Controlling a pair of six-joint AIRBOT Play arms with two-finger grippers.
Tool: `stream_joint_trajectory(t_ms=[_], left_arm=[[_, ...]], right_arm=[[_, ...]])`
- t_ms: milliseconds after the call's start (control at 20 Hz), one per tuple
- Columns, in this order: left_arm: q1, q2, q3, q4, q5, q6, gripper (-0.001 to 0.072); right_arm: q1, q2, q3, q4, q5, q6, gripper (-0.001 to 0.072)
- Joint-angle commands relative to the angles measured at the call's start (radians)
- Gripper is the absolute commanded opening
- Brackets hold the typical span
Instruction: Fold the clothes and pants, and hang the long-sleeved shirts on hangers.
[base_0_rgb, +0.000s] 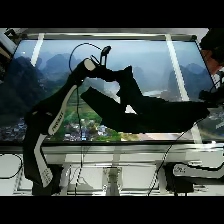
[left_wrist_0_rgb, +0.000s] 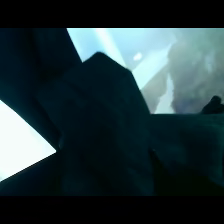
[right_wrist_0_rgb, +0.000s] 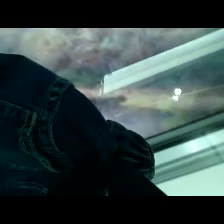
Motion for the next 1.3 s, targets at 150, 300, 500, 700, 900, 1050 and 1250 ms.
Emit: stream_joint_trajectory(t_ms=[150,300,500,700,900,1050,1250], left_arm=[[-0.050,-0.092,0.043,0.031,0.023,-0.080,0.0587],[-0.056,-0.134,0.065,-0.021,0.036,-0.087,0.0573],[-0.058,-0.149,0.074,-0.022,0.066,-0.095,0.0396],[-0.041,-0.141,0.101,-0.182,0.276,-0.053,0.0024],[0.123,-0.015,0.116,-0.211,0.336,-0.053,0.0024],[0.278,0.129,0.116,-0.211,0.401,-0.053,0.0024],[0.434,0.297,0.116,-0.212,0.417,-0.011,0.0024]], right_arm=[[0.075,0.001,-0.002,0.002,-0.048,-0.002,0.0020],[0.075,0.001,-0.002,0.003,-0.048,-0.003,0.0020],[0.075,0.001,-0.002,0.003,-0.050,-0.013,0.0020],[0.075,0.001,-0.002,0.059,-0.079,-0.047,0.0020],[0.076,0.000,0.025,0.293,-0.335,-0.103,0.0018],[0.075,-0.018,0.153,0.454,-0.558,-0.154,0.0016],[0.075,-0.088,0.463,0.745,-0.646,-0.328,0.0016]])
